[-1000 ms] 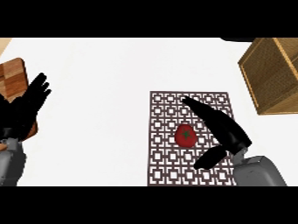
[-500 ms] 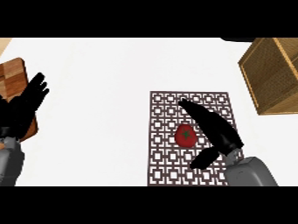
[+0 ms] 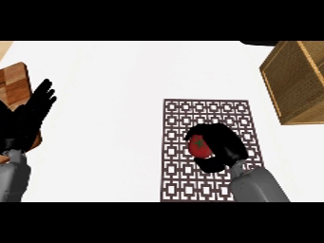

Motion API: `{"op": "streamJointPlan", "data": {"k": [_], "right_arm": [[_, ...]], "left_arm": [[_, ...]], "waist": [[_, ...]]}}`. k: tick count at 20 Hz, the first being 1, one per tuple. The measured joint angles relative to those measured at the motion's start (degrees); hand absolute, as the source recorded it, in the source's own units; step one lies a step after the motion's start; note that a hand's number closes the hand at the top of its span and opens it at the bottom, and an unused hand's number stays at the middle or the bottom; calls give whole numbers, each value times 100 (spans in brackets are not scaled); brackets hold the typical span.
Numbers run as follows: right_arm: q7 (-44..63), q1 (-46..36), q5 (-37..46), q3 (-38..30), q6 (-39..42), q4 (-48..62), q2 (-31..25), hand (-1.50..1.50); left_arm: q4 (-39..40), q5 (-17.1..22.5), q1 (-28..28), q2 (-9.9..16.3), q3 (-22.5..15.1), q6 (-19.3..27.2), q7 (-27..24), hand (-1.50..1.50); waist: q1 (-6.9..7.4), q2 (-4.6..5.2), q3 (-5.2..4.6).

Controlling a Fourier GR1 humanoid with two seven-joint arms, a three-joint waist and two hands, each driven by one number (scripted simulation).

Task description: Pick the tomato from the placemat and place it in the basket

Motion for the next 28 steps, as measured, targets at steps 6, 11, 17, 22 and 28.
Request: {"op": "streamJointPlan", "data": {"k": [6, 11, 17, 22, 28], "right_arm": [[-345, -77, 325, -20, -299, 367, 86, 150], [-381, 883, 505, 511, -147, -626, -123, 150], [-935, 3011, 722, 1234, -492, -2291, -1216, 150], [-1309, 4304, 270, 1370, -744, -3361, -1720, 150], [-2021, 5343, -792, 1525, -1067, -4760, -1824, 150]], "left_arm": [[89, -77, -23, -51, 40, -8, -44, 0], [-25, -87, 159, -93, 56, 0, -82, 0], [-148, -34, 278, -2, 148, -50, -29, 0], [-138, -38, 188, -33, 139, -29, 19, 0], [-87, -6, 208, -16, 189, -57, -1, 0]], "waist": [[-6, -40, -21], [-84, -60, -19], [-174, -63, -9], [-161, -31, -2], [-192, -30, 2]]}}
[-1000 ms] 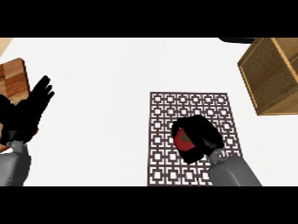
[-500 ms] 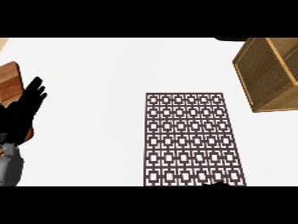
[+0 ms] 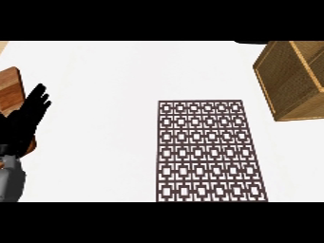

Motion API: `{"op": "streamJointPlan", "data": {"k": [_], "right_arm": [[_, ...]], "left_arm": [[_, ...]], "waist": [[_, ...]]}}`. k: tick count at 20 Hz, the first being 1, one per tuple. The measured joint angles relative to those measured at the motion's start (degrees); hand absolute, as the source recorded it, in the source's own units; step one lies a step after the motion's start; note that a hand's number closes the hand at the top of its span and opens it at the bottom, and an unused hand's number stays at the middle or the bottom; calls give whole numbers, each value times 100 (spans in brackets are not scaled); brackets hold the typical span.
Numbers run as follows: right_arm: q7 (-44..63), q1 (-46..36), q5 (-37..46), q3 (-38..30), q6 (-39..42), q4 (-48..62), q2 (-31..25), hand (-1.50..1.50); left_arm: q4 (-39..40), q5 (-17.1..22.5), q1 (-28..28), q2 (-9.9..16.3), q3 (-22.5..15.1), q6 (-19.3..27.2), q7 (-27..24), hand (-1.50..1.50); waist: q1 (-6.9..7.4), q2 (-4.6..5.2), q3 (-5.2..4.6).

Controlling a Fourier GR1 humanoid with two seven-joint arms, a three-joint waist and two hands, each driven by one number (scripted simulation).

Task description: Pick the tomato from the placemat and place it in the basket

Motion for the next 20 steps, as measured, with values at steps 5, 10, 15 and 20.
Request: {"op": "streamJointPlan", "data": {"k": [5, 10, 15, 20], "right_arm": [[-135, 558, -324, -262, -288, -730, -145, 150], [-97, 702, -456, -685, -543, -874, -78, 150], [365, 290, -583, -1082, -575, -960, 115, 150], [1038, -406, -726, -1469, -531, -1000, 374, 150]], "left_arm": [[54, -29, -30, -32, -10, 20, -55, 0], [56, -68, -83, -69, -53, 52, -35, 0], [67, -47, -189, -16, -40, 11, 40, 0], [74, -66, -194, -33, -86, -20, 14, 0]], "waist": [[16, 4, -4], [48, 19, -8], [117, 48, -17], [191, 67, -24]]}}
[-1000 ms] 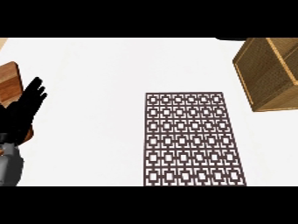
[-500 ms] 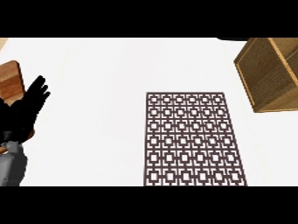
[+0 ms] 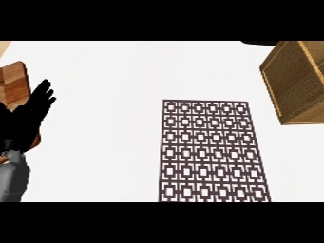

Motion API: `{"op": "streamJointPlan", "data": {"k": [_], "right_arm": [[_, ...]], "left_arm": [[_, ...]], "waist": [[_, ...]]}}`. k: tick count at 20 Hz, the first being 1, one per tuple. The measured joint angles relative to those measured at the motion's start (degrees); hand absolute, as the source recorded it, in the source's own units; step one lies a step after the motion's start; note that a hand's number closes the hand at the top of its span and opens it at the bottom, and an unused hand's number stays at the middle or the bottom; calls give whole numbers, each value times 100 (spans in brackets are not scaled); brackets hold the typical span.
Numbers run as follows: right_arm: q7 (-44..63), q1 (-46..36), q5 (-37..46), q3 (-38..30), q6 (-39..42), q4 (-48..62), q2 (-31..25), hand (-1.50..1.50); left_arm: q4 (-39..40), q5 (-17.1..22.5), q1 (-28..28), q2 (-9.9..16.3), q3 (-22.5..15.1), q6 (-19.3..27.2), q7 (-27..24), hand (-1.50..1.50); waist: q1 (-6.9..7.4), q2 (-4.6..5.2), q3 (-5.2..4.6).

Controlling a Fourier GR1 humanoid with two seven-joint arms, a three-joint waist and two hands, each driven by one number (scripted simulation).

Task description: Pick the tomato from the placemat and place it in the basket

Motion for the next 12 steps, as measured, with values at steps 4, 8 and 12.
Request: {"op": "streamJointPlan", "data": {"k": [4, 8, 12], "right_arm": [[728, -841, -113, -377, 98, 14, 209, 150], [1652, -1885, -218, -990, 315, 61, 231, 150], [2629, -3166, -400, -1809, 682, 216, 27, 150]], "left_arm": [[-33, -20, -93, -6, -29, 15, 47, 0], [-58, -42, -99, -42, -75, 25, 77, 0], [17, -51, -122, -36, -76, 0, 45, 0]], "waist": [[50, 6, -2], [84, 1, -2], [86, -5, 1]]}}
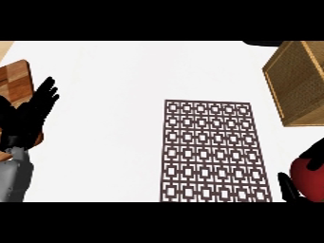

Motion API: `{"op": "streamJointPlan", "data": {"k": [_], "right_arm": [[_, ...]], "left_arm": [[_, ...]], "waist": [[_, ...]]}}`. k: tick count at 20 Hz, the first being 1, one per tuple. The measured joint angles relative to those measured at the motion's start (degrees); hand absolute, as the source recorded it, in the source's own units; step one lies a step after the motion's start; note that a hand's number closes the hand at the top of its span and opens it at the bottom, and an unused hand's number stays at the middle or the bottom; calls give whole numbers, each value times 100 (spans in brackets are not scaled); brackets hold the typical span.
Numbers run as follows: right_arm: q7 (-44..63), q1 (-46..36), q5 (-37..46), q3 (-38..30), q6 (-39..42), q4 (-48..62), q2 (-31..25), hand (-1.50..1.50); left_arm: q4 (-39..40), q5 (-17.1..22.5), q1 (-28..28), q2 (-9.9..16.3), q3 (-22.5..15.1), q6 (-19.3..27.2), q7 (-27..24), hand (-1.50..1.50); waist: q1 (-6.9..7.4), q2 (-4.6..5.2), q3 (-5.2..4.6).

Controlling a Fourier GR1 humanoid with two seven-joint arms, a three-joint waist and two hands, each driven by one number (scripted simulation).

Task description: Pick the tomato from the placemat and place it in the basket

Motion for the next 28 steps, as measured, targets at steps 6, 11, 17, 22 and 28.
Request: {"op": "streamJointPlan", "data": {"k": [6, 11, 17, 22, 28], "right_arm": [[739, -1674, -1120, -1318, 614, 871, -606, 150], [60, -2250, -1535, -1947, 875, 2144, -1053, 150], [-889, -2647, -1465, -2111, 734, 3546, -1123, 150], [-1541, -2744, -1297, -2270, 389, 4462, -1076, -150], [-1798, -3281, -944, -2267, -265, 5759, -932, -150]], "left_arm": [[22, 49, -7, 8, 56, -23, 40, 0], [56, 28, -5, -49, 62, 19, 10, 0], [66, -21, 46, -41, 79, 6, -64, 0], [81, -24, 96, -61, 82, -32, -133, 0], [51, 8, 138, -34, 120, -96, -152, 0]], "waist": [[-34, -19, 12], [-54, -20, 19], [-56, -19, 23], [-55, -18, 24], [-36, -15, 24]]}}
